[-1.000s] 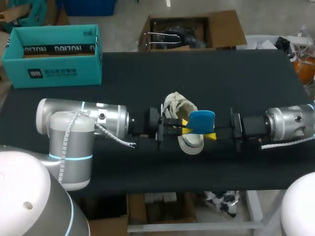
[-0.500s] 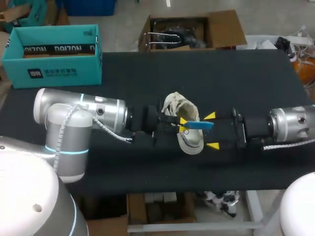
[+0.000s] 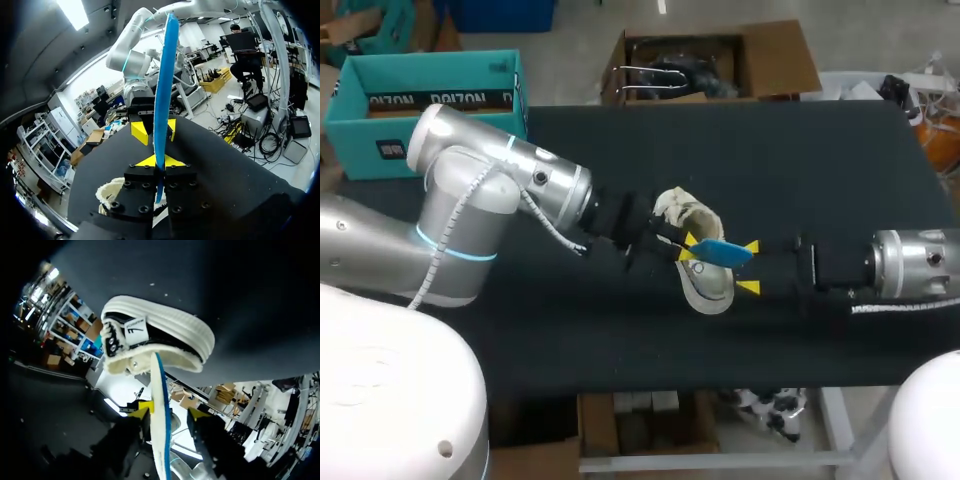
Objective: Open the shoe tongue, take the insole out of the shoe, put the insole back into the shoe, and pack the shoe into the shoebox
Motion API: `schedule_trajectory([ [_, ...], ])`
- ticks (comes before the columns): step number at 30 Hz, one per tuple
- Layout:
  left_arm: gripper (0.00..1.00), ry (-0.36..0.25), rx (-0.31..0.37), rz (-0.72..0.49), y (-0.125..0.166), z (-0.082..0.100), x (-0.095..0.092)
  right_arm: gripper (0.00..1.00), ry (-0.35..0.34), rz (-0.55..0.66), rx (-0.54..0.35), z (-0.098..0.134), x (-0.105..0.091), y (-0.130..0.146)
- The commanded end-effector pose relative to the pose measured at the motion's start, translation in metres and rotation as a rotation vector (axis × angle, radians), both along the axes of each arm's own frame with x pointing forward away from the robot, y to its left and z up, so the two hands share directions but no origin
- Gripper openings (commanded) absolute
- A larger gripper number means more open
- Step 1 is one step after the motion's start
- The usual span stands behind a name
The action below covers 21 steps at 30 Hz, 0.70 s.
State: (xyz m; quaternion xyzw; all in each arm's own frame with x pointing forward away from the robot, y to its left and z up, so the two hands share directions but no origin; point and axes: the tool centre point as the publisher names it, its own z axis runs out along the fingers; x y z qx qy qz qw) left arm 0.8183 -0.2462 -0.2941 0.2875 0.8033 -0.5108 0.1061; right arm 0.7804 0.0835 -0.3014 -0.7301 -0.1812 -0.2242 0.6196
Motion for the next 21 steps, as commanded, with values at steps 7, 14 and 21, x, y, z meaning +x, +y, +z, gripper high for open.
schedule_trajectory([
  [7,0.0,0.026,0.081,-0.062,0.0,-0.014,0.013,0.34,-0.009,0.011,-0.006,-0.004,0.019,0.01],
  [14,0.0,0.03,0.087,-0.057,0.002,-0.021,0.016,0.29,-0.005,0.005,-0.019,-0.006,0.023,0.016],
  [21,0.0,0.027,0.094,-0.045,0.001,-0.026,0.022,0.0,-0.007,-0.016,-0.042,-0.009,0.021,0.021],
])
